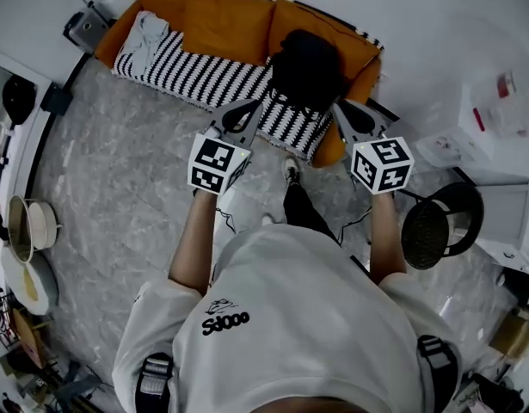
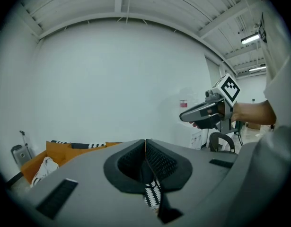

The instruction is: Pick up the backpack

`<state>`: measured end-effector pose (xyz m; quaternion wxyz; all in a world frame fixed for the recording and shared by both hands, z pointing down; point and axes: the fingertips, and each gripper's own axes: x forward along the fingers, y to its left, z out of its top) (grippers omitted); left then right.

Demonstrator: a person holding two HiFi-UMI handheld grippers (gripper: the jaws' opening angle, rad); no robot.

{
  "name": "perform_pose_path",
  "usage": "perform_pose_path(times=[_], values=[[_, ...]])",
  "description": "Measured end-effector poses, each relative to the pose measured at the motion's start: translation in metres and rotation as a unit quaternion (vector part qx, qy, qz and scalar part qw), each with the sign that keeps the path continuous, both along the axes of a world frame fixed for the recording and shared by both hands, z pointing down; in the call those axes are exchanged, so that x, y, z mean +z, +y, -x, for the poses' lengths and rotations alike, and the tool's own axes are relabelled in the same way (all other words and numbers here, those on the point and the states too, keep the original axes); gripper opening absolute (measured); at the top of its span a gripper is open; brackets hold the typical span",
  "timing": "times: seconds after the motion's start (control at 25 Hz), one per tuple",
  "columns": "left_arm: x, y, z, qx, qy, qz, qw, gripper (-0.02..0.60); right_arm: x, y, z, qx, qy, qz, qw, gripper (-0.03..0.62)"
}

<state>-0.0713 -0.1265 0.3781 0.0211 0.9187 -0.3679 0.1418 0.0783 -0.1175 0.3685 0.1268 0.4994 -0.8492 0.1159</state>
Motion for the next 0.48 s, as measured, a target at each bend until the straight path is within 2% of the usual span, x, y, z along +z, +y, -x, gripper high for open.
perform_pose_path(times=[0.16,0.2,0.28,0.48], values=[[0.012,-0.047,-0.009,-0.009,-0.005,0.013,0.9999,0.025,0.012,-0.054,-0.012,-0.005,-0.018,0.010,1.000,0.041],[0.017,-0.059,-0.012,-0.011,-0.005,0.019,0.9998,0.025,0.017,-0.068,-0.016,-0.008,-0.019,0.016,1.000,0.060],[0.027,-0.082,-0.021,-0.010,-0.013,0.027,0.9995,0.025,0.030,-0.095,-0.023,-0.016,-0.024,0.030,0.999,0.141],[0.048,-0.142,-0.041,-0.010,-0.033,0.036,0.9987,0.025,0.062,-0.161,-0.040,-0.027,-0.062,0.061,0.996,0.162]])
